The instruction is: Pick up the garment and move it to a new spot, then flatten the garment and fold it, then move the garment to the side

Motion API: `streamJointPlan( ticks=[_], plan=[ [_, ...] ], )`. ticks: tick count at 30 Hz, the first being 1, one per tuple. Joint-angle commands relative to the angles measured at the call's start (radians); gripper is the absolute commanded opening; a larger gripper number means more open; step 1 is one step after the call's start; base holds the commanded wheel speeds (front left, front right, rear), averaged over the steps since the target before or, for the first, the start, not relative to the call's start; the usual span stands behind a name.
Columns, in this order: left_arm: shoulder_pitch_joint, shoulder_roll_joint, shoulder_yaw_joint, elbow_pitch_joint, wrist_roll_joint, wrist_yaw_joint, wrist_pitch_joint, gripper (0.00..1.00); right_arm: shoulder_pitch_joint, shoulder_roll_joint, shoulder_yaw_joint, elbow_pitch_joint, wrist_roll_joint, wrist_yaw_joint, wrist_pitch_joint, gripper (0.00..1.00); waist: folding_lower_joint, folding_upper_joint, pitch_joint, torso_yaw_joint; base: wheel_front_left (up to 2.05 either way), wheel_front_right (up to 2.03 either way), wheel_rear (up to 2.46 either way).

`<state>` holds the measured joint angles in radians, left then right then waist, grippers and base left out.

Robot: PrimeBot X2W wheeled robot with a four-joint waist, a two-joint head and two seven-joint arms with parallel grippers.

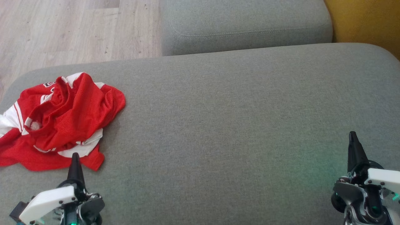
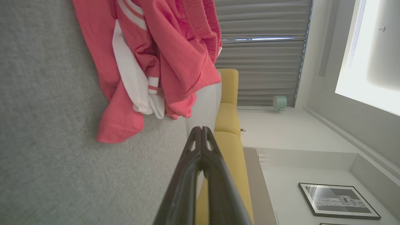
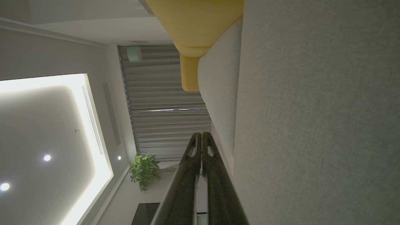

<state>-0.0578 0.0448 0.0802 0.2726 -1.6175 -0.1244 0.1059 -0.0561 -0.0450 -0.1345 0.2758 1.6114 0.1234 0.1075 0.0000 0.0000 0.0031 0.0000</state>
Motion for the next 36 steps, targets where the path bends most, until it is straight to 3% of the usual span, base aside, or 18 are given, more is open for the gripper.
streamJointPlan(
  ticks=[1, 13, 14, 24, 36],
  plan=[
    [-0.050, 0.005, 0.033, -0.028, 0.009, -0.006, 0.007, 0.00, -0.052, -0.005, 0.021, -0.031, -0.002, 0.007, 0.005, 0.00, 0.0000, 0.0000, 0.000, 0.000, 0.00, 0.00, 0.00],
    [-0.050, 0.005, 0.033, -0.028, 0.009, -0.006, 0.007, 0.00, -0.052, -0.005, 0.021, -0.031, -0.002, 0.007, 0.005, 0.00, 0.0000, 0.0000, 0.000, 0.000, 0.00, 0.00, 0.00],
    [0.000, 0.000, 0.000, 0.000, 0.000, 0.000, 0.000, 1.00, 0.000, 0.000, 0.000, 0.000, 0.000, 0.000, 0.000, 1.00, 0.0000, 0.0000, 0.000, 0.000, 0.00, 0.00, 0.00],
    [0.027, -0.002, -0.018, 0.037, 0.014, 0.001, -0.020, 1.00, 0.026, 0.004, 0.026, 0.044, -0.012, 0.000, -0.020, 1.00, 0.0000, 0.0000, -0.008, 0.000, 0.00, 0.00, 0.00],
    [0.036, -0.001, -0.024, 0.015, 0.094, 0.006, -0.053, 1.00, 0.033, 0.003, 0.043, 0.033, -0.120, 0.000, -0.052, 1.00, 0.0000, 0.0000, -0.023, 0.001, 0.00, 0.00, 0.00]
  ],
)
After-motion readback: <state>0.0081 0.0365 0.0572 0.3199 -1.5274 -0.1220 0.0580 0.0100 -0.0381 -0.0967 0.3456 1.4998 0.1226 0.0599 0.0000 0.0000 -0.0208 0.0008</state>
